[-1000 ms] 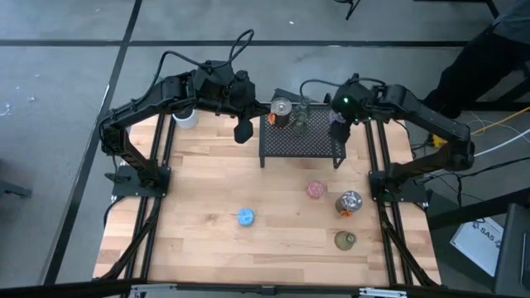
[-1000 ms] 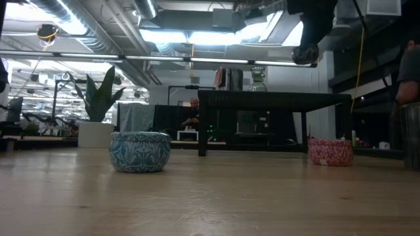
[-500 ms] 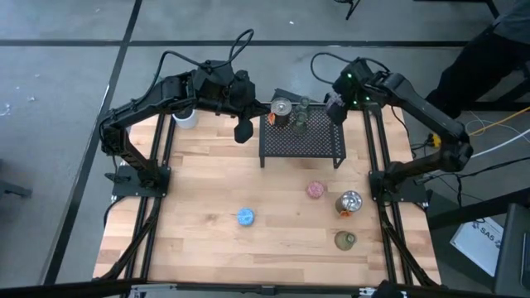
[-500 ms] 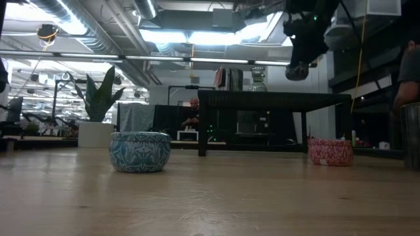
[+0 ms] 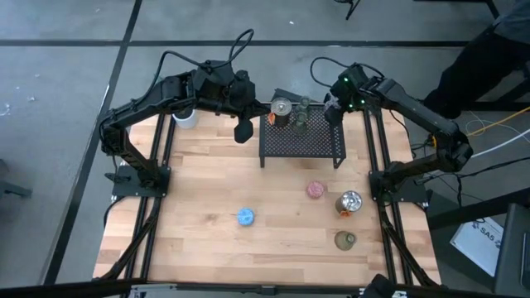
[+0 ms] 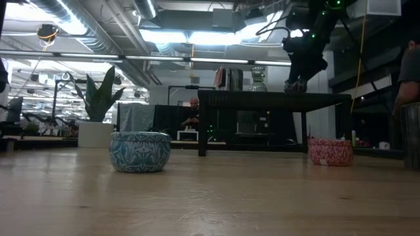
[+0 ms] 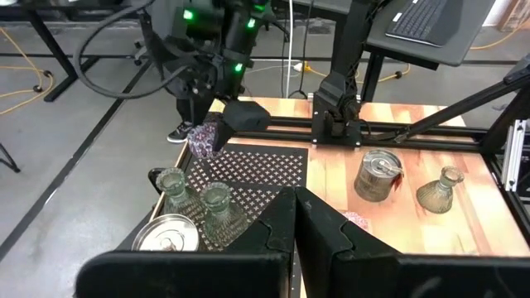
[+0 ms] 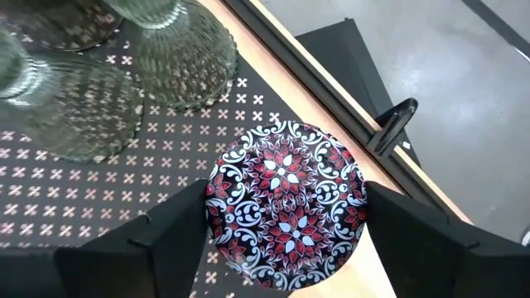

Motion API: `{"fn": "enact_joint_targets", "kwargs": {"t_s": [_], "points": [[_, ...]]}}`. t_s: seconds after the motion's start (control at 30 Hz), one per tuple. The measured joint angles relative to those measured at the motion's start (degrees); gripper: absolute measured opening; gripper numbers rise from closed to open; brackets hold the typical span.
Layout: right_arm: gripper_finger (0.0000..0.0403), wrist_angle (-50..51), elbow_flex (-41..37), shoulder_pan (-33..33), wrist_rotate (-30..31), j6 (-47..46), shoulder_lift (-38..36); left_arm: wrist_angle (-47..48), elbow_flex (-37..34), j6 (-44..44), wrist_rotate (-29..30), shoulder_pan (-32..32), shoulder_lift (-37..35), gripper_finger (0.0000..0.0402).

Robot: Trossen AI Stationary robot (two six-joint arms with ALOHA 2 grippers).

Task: Pick & Place candle stick holders
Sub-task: Put the red scented candle on the shelf

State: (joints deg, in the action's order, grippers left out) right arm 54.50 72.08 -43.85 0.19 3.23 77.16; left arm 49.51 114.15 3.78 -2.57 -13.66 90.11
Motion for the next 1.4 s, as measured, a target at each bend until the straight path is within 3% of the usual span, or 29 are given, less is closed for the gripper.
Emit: {"fn": "enact_joint_targets", "kwargs": {"t_s": [0.5, 0.87, 1.4], "points": [[0.0300, -8.40, -7.26, -1.65, -0.23, -2.23, 0.09, -0.01, 0.00, 0.00, 0.11, -0.01, 0.00, 0.0002], [0.0300, -8.61, -7.42, -1.63, -0.83, -2.83, 0.09, -0.01, 0.00, -0.01, 0.13, -0.01, 0.00, 0.0002], [0.0340, -8.98, -7.42, -1.60, -2.36, -2.81, 0.09, -0.01, 0.00, -0.01, 0.15, 0.00, 0.00, 0.0002]]}}
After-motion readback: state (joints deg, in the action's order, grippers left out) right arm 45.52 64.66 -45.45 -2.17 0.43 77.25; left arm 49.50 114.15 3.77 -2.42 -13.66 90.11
